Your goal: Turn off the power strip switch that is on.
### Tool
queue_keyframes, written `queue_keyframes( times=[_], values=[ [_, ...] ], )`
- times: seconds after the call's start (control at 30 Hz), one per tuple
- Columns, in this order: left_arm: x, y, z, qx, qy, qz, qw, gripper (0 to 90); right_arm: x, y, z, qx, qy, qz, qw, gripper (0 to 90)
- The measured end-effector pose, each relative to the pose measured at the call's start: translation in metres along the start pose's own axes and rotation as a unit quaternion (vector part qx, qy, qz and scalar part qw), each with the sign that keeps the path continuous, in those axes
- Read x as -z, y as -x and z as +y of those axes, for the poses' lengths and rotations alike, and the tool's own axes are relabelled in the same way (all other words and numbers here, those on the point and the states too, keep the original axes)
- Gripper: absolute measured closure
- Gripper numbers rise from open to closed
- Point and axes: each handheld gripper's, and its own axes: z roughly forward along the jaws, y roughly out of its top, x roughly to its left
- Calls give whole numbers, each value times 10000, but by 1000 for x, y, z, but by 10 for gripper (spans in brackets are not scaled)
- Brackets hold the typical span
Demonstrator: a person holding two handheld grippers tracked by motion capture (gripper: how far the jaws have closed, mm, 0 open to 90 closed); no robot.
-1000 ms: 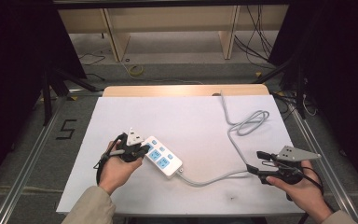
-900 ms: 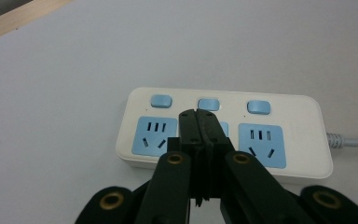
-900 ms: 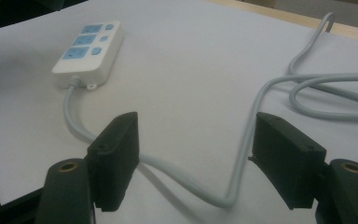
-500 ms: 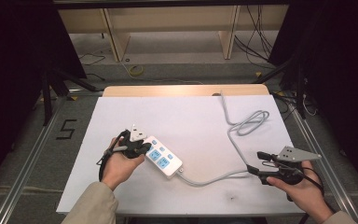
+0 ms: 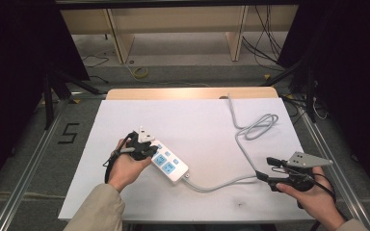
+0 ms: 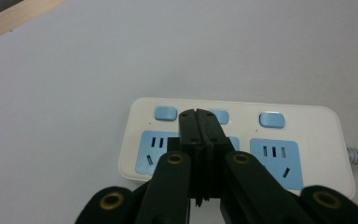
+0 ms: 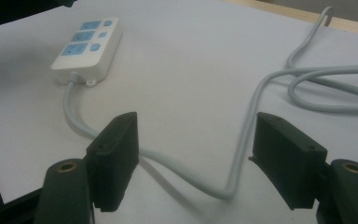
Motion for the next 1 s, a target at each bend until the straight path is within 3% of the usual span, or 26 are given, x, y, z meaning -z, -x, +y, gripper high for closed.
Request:
queue_keyframes(
  times=[1.0],
  values=[
    [-16, 2, 13, -79, -217, -2, 9997, 898, 0, 0, 0, 20, -17, 13, 10000, 317]
  ],
)
